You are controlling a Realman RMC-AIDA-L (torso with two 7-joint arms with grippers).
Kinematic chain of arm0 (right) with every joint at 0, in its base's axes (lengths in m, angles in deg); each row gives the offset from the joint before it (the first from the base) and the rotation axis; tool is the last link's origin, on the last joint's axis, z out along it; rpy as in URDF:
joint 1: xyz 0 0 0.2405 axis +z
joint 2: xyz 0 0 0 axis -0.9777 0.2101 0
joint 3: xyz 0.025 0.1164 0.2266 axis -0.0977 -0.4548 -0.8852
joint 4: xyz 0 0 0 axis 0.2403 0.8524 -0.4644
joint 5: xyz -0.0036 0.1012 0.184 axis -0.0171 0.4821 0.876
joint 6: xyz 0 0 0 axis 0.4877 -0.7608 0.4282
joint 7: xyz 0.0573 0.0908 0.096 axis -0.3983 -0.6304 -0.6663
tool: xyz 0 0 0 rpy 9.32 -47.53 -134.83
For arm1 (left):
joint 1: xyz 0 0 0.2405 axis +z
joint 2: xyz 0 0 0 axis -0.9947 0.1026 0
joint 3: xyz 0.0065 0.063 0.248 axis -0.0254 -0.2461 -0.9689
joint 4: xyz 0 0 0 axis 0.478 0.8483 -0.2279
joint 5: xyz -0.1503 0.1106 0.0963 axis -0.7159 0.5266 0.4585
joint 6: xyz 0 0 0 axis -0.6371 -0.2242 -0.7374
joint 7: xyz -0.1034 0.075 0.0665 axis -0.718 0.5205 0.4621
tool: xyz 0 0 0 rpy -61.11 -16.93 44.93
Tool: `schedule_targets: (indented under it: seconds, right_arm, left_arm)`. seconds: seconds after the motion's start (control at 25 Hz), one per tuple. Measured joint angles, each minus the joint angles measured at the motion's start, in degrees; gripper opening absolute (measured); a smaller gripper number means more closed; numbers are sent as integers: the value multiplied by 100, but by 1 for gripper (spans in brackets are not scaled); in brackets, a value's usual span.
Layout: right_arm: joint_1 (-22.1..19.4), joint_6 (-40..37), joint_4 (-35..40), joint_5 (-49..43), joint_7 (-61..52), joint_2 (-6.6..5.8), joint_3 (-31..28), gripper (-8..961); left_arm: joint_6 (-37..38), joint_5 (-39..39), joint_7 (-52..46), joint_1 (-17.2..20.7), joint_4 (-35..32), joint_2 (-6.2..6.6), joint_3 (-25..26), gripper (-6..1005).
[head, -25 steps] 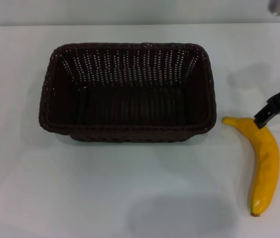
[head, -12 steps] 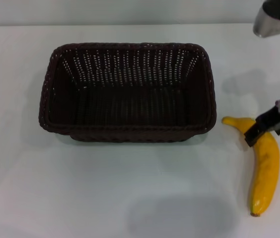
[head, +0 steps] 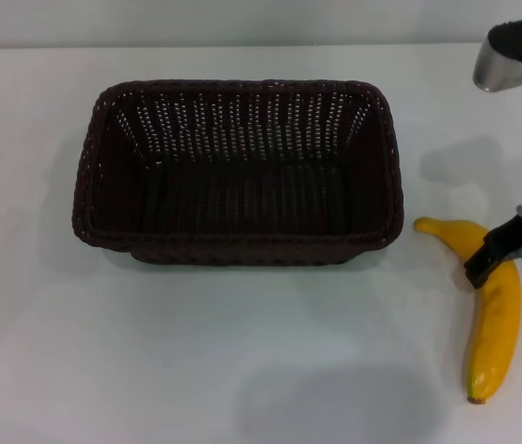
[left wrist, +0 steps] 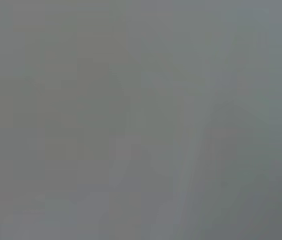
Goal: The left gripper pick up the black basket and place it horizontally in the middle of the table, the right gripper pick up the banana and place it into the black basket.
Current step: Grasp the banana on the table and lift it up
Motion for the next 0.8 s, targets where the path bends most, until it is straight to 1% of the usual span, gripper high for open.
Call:
schedule_targets:
  seconds: [0.32, 0.52, 0.68, 0.8]
  right_arm:
    - [2, -115, 78, -4, 29, -16, 348, 716]
    - [-7, -185, 80, -149, 26, -22, 400, 520]
    - [-64, -176, -48, -210, 109, -77, 299, 494]
    - [-91, -60, -313, -402, 289, -94, -45, 492]
  left_arm:
    - [20, 0, -10, 18, 0, -16, 0, 752]
    - [23, 0, -28, 43, 0, -32, 6, 752]
    - [29, -3, -32, 59, 0, -44, 23, 752]
    - [42, -28, -42, 92, -7, -47, 34, 751]
